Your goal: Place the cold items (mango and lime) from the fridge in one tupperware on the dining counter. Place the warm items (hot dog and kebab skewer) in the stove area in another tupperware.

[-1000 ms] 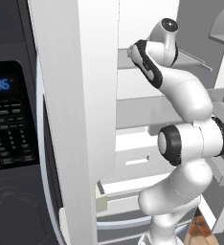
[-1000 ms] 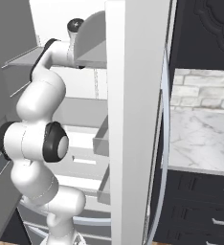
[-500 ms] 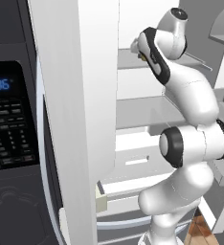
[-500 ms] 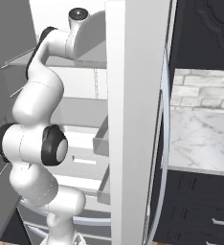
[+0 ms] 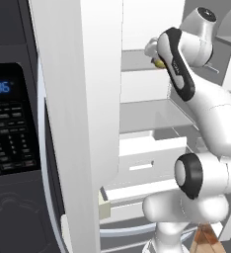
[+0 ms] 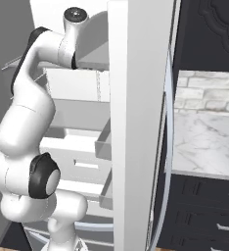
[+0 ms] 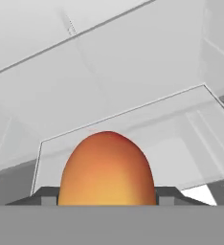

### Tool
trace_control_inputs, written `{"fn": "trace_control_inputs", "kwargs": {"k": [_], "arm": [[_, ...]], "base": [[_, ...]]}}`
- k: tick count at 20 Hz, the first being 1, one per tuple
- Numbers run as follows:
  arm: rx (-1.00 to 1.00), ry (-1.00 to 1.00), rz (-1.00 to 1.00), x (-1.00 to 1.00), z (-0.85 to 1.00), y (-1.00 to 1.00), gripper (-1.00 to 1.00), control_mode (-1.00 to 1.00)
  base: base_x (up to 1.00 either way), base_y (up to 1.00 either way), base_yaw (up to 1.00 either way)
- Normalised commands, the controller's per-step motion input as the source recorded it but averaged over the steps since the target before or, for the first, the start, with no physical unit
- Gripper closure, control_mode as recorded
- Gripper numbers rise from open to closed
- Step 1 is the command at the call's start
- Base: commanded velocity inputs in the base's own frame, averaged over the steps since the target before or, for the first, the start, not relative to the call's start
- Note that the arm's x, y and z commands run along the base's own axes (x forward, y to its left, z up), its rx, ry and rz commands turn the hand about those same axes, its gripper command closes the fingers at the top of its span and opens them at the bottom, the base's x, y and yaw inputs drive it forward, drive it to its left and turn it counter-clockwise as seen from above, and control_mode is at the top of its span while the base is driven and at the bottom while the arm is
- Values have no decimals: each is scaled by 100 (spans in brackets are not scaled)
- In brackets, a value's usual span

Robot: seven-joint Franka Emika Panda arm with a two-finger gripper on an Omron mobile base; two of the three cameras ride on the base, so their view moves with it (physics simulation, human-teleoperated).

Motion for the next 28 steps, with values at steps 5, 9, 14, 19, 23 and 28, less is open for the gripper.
{"fn": "trace_control_inputs", "kwargs": {"k": [5,9,14,19,23,28], "arm": [[14,0,-10,-86,0,0,100,-100],[10,0,-9,-91,0,0,100,-100],[10,0,-4,-86,0,0,100,-100],[3,0,-5,-70,2,0,100,-100],[0,0,0,-48,1,3,100,-100],[0,-1,0,-52,0,5,100,-100]], "base": [[0,0,0],[0,0,0],[0,0,0],[0,0,0],[0,0,0],[0,0,0]]}}
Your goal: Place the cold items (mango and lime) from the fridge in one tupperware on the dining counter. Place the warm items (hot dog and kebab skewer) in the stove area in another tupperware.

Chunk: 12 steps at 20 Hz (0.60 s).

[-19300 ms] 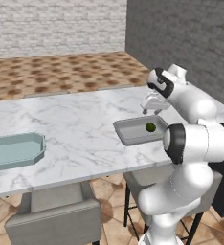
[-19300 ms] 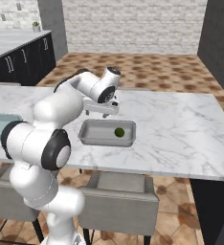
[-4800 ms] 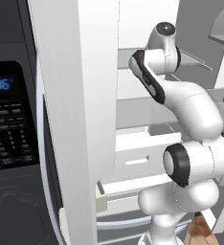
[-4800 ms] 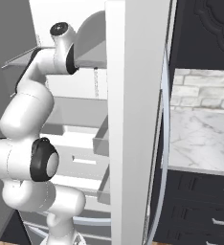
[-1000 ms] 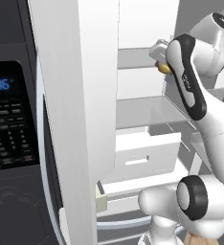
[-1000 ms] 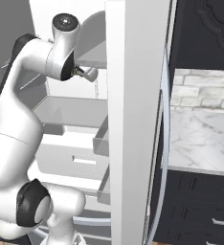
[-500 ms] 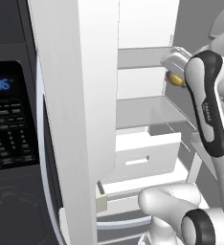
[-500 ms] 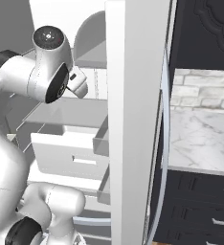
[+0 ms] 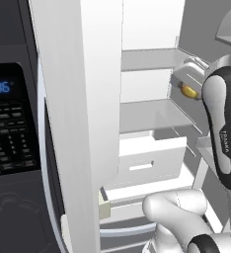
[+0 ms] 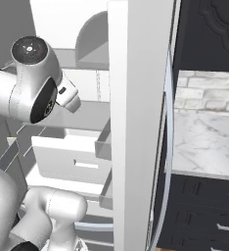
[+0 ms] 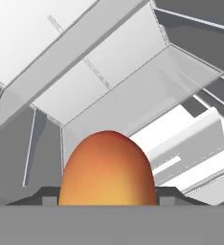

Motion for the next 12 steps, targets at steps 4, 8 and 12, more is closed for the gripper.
{"fn": "trace_control_inputs", "kwargs": {"k": [4,8,12], "arm": [[0,0,0,-36,0,6,100,-100],[0,0,0,-35,0,4,100,-100],[-1,0,0,-35,0,4,100,-100]], "base": [[0,0,0],[0,0,0],[0,0,0]]}}
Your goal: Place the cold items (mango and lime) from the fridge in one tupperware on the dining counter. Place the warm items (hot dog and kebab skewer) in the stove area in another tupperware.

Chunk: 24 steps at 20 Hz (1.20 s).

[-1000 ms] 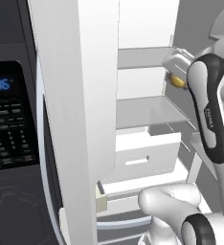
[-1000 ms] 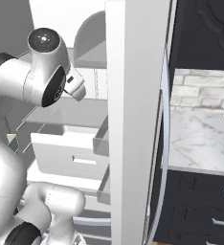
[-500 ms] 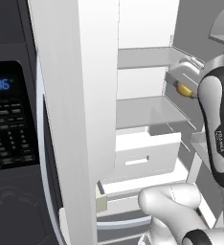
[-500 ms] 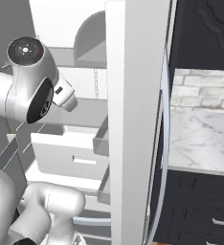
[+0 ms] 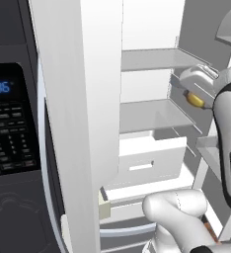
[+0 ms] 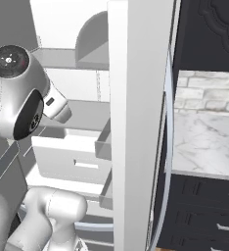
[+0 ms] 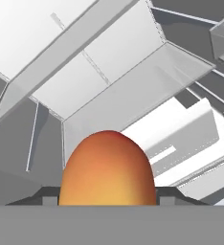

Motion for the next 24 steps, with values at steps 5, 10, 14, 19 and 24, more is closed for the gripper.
{"fn": "trace_control_inputs", "kwargs": {"k": [5,10,14,19,24], "arm": [[0,0,0,-34,0,0,100,-100],[0,0,0,-32,0,0,100,-100],[0,0,0,-31,-12,0,100,-100],[0,0,0,-37,-9,0,100,-100],[0,3,0,-49,0,0,100,-100]], "base": [[0,0,0],[0,0,0],[0,0,0],[0,0,0],[0,0,0]]}}
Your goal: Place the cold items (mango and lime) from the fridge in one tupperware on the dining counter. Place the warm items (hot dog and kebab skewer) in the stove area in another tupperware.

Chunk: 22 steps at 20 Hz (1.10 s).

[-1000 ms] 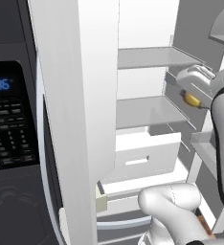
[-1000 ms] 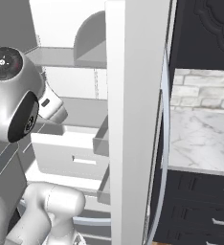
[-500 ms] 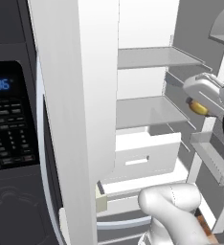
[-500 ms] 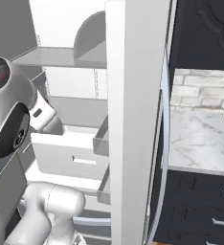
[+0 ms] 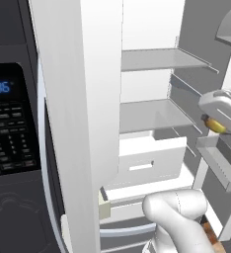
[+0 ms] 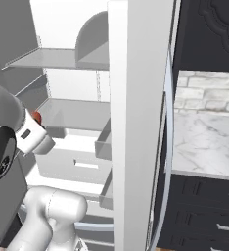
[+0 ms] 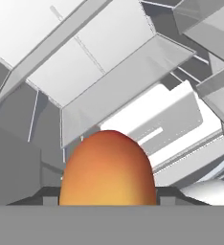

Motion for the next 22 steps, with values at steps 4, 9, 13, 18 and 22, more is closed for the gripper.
{"fn": "trace_control_inputs", "kwargs": {"k": [4,9,13,18,22], "arm": [[-5,30,0,-31,0,7,100,-100],[-22,35,0,-37,0,8,100,-100],[-11,-1,0,-72,-16,0,100,-100],[0,-5,0,-55,0,0,100,-100],[0,2,0,-10,0,0,100,-100]], "base": [[0,0,0],[0,0,0],[0,0,0],[0,0,0],[0,0,0]]}}
